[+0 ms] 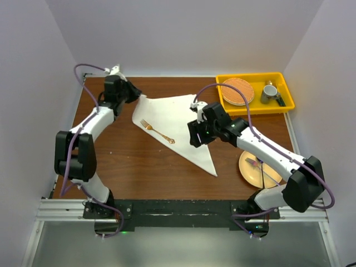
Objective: Fold the napkin, place the utensils inside, and roll it up
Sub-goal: Fold the napkin
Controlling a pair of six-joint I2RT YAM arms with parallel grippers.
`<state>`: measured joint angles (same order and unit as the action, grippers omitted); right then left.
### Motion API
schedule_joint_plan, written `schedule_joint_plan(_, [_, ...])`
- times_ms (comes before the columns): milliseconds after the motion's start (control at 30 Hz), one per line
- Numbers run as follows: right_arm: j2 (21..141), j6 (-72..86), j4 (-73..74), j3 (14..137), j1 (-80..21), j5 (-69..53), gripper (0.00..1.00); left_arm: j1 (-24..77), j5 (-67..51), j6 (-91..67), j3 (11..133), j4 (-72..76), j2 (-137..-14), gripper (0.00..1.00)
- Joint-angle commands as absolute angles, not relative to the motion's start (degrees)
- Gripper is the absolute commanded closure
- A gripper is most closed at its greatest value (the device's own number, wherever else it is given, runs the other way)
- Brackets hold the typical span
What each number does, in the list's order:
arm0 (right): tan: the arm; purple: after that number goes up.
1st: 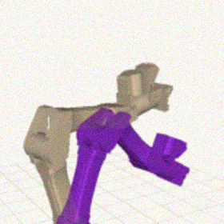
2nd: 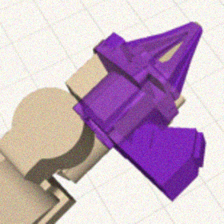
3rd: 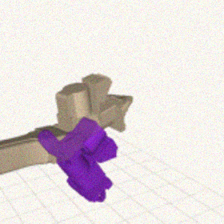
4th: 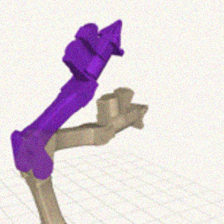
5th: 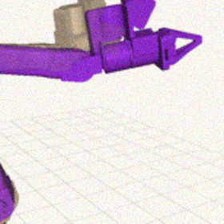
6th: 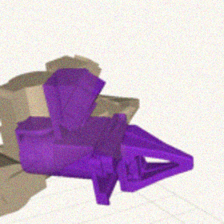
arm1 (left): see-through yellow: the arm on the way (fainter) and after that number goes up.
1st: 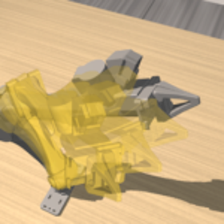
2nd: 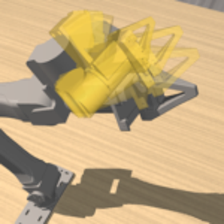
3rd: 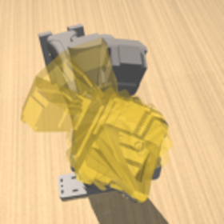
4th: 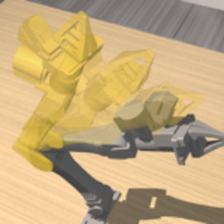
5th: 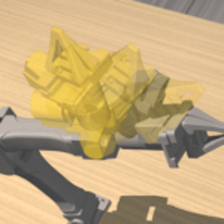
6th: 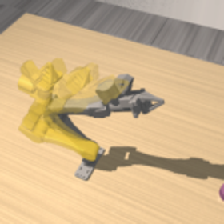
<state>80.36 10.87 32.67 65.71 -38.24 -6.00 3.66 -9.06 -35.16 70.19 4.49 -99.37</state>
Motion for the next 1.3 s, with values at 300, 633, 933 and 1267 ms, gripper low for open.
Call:
schedule_joint_plan(300, [68.1, 16.3, 29.6, 54.5, -38.1, -6.1, 0.38, 24.1, -4.6, -38.9, 59.3, 4.3, -94.0, 1.0])
schedule_joint_plan(633, [63.9, 22.3, 26.8, 48.8, -37.8, -5.9, 0.37, 29.8, -3.3, -41.5, 58.6, 5.7, -99.1, 1.0])
schedule_joint_plan(933, [64.0, 22.8, 26.4, 48.4, -37.7, -6.6, 0.36, 30.6, -4.2, -43.1, 56.3, 7.1, -100.5, 1.0])
schedule_joint_plan(1267, [65.0, 23.2, 26.0, 48.3, -37.7, -7.1, 0.36, 30.7, -6.1, -43.4, 51.6, 10.8, -100.5, 0.94])
